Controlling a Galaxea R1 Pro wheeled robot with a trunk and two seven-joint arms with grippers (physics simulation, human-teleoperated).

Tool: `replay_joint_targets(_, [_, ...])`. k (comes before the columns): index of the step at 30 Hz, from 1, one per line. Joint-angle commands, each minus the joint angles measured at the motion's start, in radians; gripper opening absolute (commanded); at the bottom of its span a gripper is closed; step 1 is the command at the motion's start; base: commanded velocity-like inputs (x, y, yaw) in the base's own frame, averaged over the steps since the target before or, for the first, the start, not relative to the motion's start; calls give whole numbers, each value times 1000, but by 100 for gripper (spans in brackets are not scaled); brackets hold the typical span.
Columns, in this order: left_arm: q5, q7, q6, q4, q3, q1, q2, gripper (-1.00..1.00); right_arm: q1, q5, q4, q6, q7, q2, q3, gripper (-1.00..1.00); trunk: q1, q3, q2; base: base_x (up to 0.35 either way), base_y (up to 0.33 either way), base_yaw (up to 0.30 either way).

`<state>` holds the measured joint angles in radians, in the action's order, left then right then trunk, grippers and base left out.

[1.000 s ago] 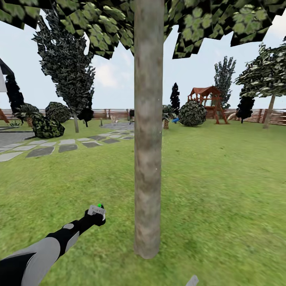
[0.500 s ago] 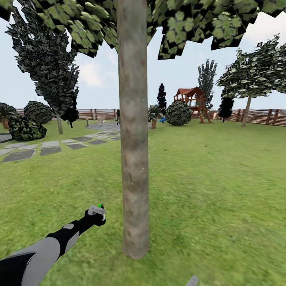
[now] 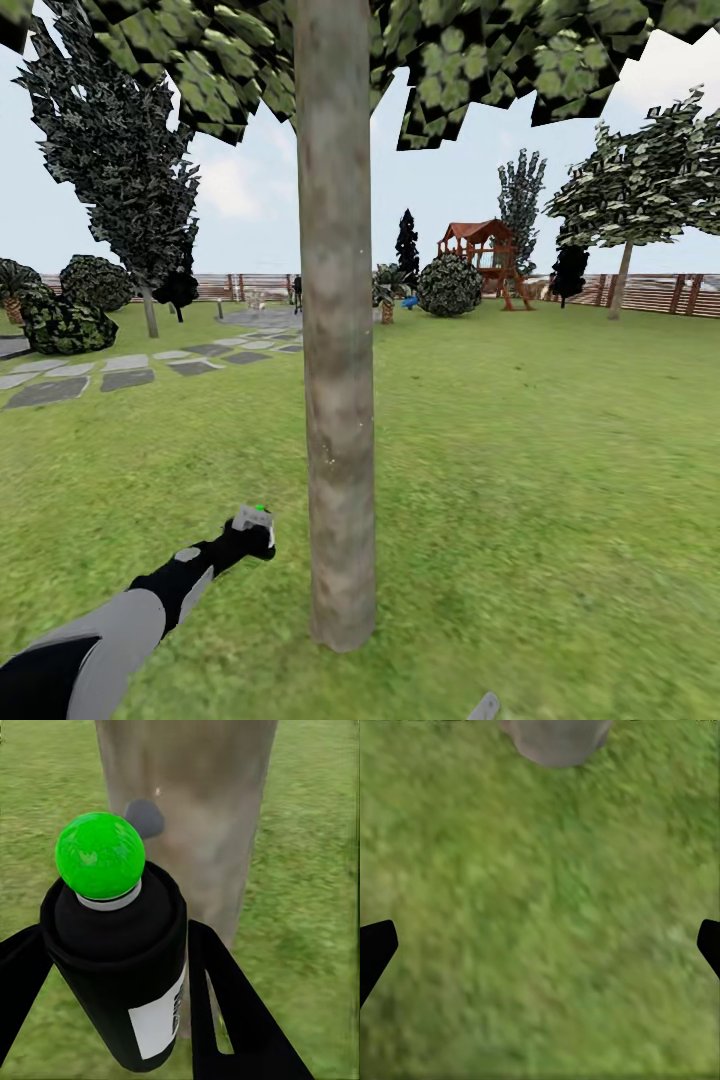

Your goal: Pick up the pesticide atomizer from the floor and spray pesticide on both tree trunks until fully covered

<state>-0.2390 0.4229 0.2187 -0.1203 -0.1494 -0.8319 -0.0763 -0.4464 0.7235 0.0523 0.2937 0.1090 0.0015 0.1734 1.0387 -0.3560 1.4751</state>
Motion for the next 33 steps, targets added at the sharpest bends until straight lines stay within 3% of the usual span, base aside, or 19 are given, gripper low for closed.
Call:
replay_joint_targets(1, [0, -1, -54, -53, 1, 0, 9, -100, 0, 0, -1, 1, -1, 0, 0, 100, 0, 0, 0, 0, 0, 0])
replay_joint_targets(2, [1, -1, -80, -78, 0, 0, 13, -100, 0, 0, -1, 1, -1, 0, 0, 100, 0, 0, 0, 0, 0, 0])
replay_joint_targets(3, [4, -1, -161, -153, 1, 0, 26, -100, 0, 0, -1, 0, -1, 0, 0, 100, 0, 0, 0, 0, 0, 0])
replay_joint_targets(7, [6, 1, -283, -281, 2, 0, 43, -100, 0, 2, -3, -5, -1, 0, -3, 100, 0, 0, 0, 0, 0, 0])
replay_joint_targets(8, [6, 2, -387, -380, 0, 0, 46, -100, 0, 3, -6, -5, -1, 0, -5, 100, 0, 0, 0, 0, 0, 0])
replay_joint_targets(11, [7, 2, -519, -517, 0, 0, 48, -100, 0, 5, -23, -10, -1, 1, -7, 100, 0, 0, 0, 0, 0, 0])
replay_joint_targets(13, [7, 3, -614, -609, -1, 0, 49, -100, -1, 5, -49, -53, -2, 8, -6, 100, 0, 0, 0, 0, 0, 0])
replay_joint_targets(15, [8, 3, -667, -673, -1, 0, 54, -100, -1, 5, -57, -89, -2, 11, -6, 100, 0, 0, 0, 0, 0, 0])
replay_joint_targets(16, [7, 3, -692, -708, -2, 0, 63, -100, -1, 5, -59, -99, -2, 12, -6, 100, 0, 0, 0, 0, 0, 0])
replay_joint_targets(18, [4, 3, -815, -827, 5, 0, 98, -100, -1, 5, -62, -112, -2, 13, -6, 100, 0, 0, 0, 0, 0, 0])
replay_joint_targets(24, [1, 3, -1111, -1062, 32, -1, 205, -100, 0, 5, -62, -117, -2, 14, -6, 100, 0, 0, 0, 0, 0, 0])
replay_joint_targets(27, [1, 4, -1170, -1103, 42, -8, 214, -100, -1, 5, -62, -117, -2, 14, -6, 100, 0, 0, 0, 0, 0, 0])
replay_joint_targets(29, [0, 5, -1191, -1113, 49, -55, 217, -100, -1, 5, -61, -117, -2, 14, -6, 100, 0, 0, 0, 0, 0, 0])
replay_joint_targets(32, [-1, 5, -1201, -1079, 54, -163, 219, -100, -1, 5, -60, -118, -2, 14, -6, 100, 0, 0, 0, 0, 0, 0])
replay_joint_targets(33, [-2, 5, -1203, -1013, 55, -239, 219, -100, -1, 5, -59, -119, -2, 14, -6, 100, 0, 0, 0, 0, 0, 0])
